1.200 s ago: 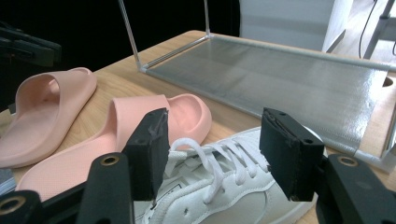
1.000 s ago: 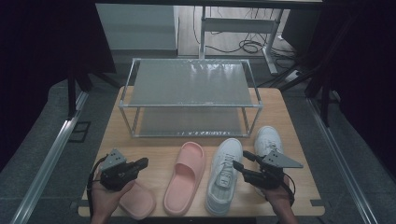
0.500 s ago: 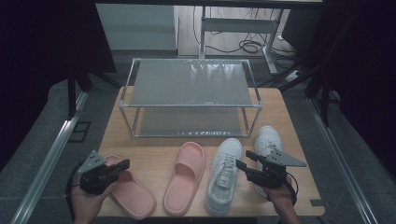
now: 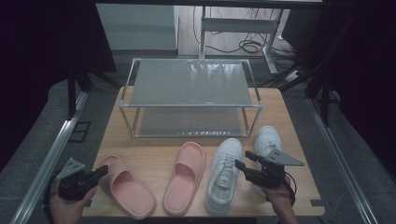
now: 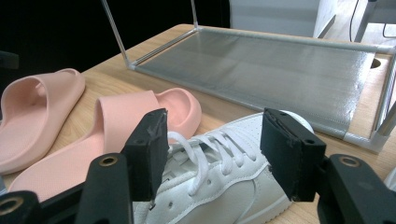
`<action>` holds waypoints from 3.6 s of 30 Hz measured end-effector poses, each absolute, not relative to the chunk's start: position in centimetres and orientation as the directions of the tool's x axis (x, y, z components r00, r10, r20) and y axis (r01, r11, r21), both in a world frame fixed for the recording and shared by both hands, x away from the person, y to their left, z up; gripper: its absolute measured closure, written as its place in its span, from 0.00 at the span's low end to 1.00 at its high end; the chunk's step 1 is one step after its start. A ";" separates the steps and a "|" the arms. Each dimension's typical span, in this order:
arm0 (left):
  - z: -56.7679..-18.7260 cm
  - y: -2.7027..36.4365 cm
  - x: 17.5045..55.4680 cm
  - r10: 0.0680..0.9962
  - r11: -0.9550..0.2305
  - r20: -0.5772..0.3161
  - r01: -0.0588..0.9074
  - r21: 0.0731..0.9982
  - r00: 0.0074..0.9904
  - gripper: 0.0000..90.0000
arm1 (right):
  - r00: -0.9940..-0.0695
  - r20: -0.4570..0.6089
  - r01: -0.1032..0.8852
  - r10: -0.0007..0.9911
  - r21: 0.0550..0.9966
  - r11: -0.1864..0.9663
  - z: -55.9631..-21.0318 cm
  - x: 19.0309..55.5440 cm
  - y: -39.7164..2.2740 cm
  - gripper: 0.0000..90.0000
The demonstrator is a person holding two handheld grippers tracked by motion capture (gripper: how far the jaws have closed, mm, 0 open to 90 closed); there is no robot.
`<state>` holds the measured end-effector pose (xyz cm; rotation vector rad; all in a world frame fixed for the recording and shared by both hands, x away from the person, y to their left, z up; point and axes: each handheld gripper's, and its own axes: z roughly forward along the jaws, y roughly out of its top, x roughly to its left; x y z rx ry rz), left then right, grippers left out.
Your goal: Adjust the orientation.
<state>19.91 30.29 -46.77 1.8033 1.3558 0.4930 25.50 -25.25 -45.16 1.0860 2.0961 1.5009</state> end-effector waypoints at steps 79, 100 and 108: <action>-51.1 30.9 20.0 0.945 -0.088 -0.162 0.697 0.712 0.285 1.00 | -0.650 0.141 0.397 0.747 0.901 0.175 -45.3 25.3 -24.7 0.46; -51.2 27.9 25.6 0.920 -0.171 -0.145 0.707 0.686 0.364 1.00 | -0.654 0.139 0.399 0.744 0.898 0.183 -45.4 25.4 -24.6 0.46; -51.2 26.8 26.8 0.908 -0.185 -0.156 0.705 0.684 0.390 1.00 | -0.653 0.142 0.404 0.744 0.896 0.184 -45.6 25.5 -24.5 0.46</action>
